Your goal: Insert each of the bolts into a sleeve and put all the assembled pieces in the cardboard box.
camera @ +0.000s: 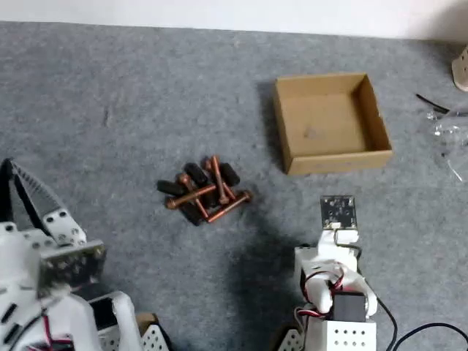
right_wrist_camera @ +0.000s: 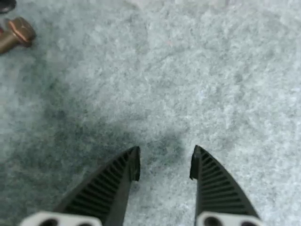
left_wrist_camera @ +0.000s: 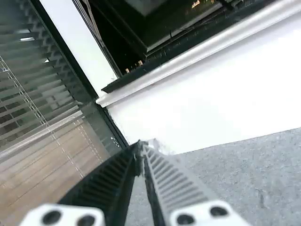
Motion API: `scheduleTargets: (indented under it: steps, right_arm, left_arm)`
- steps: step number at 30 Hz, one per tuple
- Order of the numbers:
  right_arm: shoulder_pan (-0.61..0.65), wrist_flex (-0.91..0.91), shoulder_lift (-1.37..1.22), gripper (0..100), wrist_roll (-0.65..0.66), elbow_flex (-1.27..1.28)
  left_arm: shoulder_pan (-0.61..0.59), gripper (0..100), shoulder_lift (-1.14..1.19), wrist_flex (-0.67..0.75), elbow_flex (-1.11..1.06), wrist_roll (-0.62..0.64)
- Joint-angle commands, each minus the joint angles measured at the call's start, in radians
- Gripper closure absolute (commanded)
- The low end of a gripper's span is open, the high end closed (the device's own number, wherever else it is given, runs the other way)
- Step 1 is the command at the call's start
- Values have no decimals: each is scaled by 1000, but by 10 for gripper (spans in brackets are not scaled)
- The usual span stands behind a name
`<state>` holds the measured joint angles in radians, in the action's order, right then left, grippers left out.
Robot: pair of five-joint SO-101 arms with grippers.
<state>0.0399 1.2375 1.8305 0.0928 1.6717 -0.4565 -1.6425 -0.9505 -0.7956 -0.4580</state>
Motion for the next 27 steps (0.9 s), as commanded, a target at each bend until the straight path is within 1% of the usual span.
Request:
scheduleTargets:
  steps: [1, 4, 8, 14, 18, 20, 21, 23, 26, 27]
  right_arm:
    - [5, 2, 4, 833, -9, 137]
    - [5, -12, 4, 833, -9, 137]
    - [5, -21, 4, 833, -9, 137]
    - [5, -24, 4, 833, -9, 137]
    - [2, -24, 4, 833, -9, 137]
    - [-50, -24, 2, 833, -9, 137]
    - [-96, -31, 2, 833, -8, 137]
    - [-191, -108, 2, 833, -8, 137]
    - [-340, -202, 2, 833, -6, 137]
    - [-384, -219, 2, 833, 17, 137]
  left_arm:
    - [21, 993, 320, -5, 151, 12]
    - [21, 993, 582, -5, 254, 29]
    - [24, 993, 837, -28, 348, 143]
    - [170, 993, 1109, -63, 331, 259]
    - [280, 993, 1208, -60, 234, 272]
    - [331, 994, 1234, 18, 162, 282]
    - [346, 994, 1237, 69, 114, 318]
    - [358, 994, 1234, 152, 30, 393]
    - [358, 994, 1210, 213, -59, 422]
    - [358, 994, 1201, 227, -84, 422]
